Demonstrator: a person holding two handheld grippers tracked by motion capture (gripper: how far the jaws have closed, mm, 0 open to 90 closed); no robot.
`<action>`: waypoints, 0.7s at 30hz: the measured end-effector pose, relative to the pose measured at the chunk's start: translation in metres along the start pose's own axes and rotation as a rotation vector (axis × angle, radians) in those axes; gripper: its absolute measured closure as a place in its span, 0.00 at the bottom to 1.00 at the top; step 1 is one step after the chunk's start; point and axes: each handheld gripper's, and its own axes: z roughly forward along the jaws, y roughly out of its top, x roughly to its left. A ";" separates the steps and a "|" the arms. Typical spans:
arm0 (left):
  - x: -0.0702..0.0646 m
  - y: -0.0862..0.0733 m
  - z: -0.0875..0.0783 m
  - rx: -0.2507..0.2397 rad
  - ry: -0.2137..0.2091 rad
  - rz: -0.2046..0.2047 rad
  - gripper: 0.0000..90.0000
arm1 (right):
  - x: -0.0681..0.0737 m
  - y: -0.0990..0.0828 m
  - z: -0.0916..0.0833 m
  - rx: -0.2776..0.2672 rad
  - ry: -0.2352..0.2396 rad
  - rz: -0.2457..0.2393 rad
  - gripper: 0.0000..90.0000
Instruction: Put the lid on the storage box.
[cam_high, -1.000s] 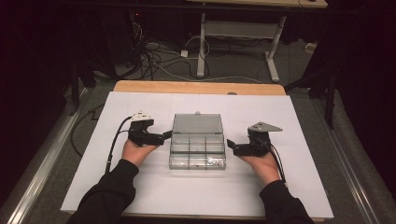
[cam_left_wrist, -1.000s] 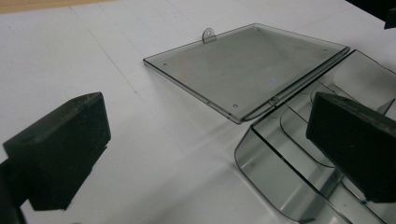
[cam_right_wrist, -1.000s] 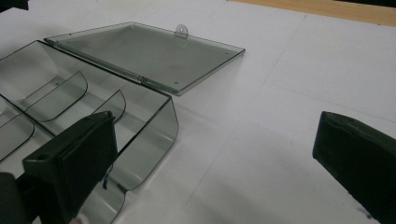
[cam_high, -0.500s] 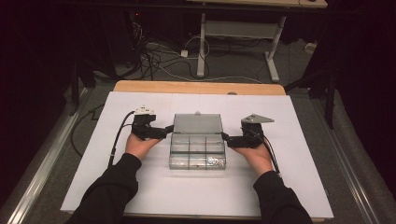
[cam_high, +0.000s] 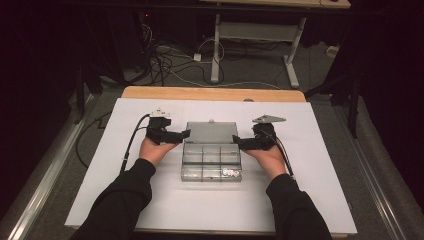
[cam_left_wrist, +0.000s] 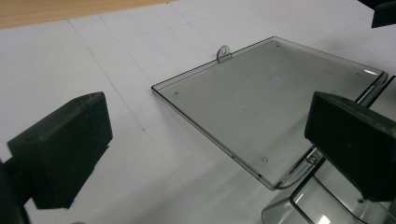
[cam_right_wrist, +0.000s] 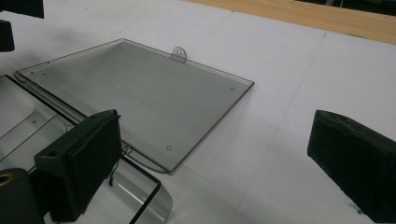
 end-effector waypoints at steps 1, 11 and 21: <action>0.000 0.001 0.001 0.001 0.001 0.002 0.00 | 0.000 0.001 0.002 0.000 -0.002 0.005 0.05; -0.001 0.000 0.018 0.023 -0.027 -0.032 0.02 | -0.006 0.004 0.021 0.037 0.021 0.044 0.16; -0.002 -0.004 0.025 0.040 -0.063 -0.066 0.03 | -0.001 0.014 0.036 0.068 0.060 0.062 0.20</action>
